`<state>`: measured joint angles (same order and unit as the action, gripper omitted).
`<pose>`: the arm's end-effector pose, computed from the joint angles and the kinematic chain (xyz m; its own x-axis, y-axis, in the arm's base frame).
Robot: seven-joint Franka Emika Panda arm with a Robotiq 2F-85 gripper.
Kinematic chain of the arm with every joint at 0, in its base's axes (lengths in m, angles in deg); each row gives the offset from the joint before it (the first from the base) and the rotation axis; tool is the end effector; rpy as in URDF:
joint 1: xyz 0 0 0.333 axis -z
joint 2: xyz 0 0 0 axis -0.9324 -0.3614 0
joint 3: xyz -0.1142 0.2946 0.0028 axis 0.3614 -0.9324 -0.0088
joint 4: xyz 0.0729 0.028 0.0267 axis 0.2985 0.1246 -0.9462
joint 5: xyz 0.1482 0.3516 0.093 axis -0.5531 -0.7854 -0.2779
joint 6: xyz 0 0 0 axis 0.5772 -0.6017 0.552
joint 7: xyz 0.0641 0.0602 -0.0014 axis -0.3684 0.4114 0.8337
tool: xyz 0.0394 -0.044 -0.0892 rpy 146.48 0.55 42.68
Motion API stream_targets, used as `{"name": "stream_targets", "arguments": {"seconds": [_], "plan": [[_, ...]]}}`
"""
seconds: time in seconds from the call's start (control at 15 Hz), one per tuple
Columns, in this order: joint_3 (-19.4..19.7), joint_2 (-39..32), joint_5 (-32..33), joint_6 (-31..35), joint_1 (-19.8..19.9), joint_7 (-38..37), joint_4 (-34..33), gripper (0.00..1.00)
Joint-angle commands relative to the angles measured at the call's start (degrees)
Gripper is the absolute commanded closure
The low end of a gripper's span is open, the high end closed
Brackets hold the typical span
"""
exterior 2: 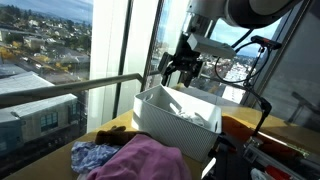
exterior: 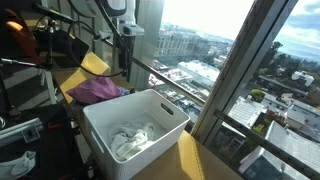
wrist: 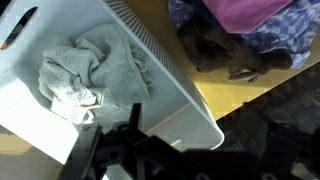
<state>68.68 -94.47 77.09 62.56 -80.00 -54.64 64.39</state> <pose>0.5482 0.1283 0.3767 0.8188 -0.5454 0.1790 -0.5590 -0.8285 0.0326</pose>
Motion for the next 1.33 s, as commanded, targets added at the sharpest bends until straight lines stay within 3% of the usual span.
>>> {"name": "stream_targets", "arguments": {"seconds": [0.0, 0.2, 0.4, 0.93, 1.27], "plan": [[-6.53, -0.05, -1.69, 1.52, -3.92, -2.24, -0.81, 0.0], [-10.75, -4.5, -3.74, 3.56, -6.94, -2.47, -2.9, 0.0], [-12.06, -10.98, -3.17, 7.0, -9.6, -3.08, -4.23, 0.0], [-6.39, -27.34, -1.75, 11.76, -14.2, -2.82, -7.22, 0.0], [-4.11, -35.18, -3.78, 12.08, -14.34, -1.35, -8.43, 0.0]]}}
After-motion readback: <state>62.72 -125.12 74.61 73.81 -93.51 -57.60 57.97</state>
